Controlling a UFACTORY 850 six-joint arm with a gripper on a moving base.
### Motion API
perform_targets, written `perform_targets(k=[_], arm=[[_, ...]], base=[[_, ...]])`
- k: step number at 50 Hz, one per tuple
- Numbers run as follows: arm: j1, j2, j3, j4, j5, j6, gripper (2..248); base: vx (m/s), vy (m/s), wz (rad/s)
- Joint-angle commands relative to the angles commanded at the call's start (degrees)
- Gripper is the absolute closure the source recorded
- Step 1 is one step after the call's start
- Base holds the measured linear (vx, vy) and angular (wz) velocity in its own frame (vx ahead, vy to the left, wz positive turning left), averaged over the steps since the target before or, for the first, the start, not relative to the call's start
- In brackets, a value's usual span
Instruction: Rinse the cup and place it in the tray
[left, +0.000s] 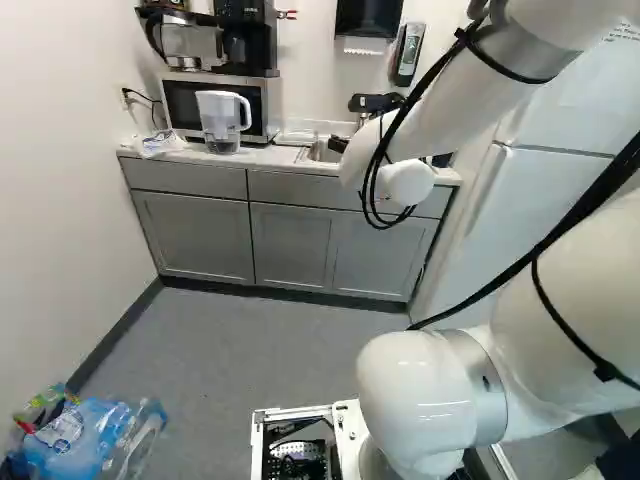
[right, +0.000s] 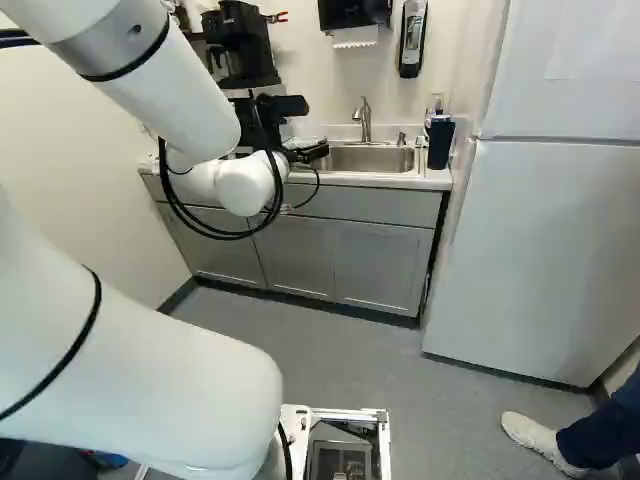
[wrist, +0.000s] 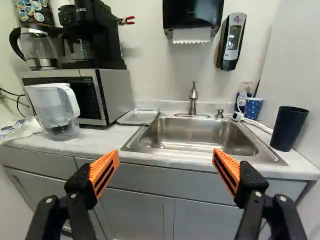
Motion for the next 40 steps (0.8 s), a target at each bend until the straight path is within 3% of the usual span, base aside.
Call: perform_targets(k=[40], arm=[[-0.03,-0.40,-5.32,0.00,-3.26,0.00,3]], base=[[0.000,0.000,0.000]])
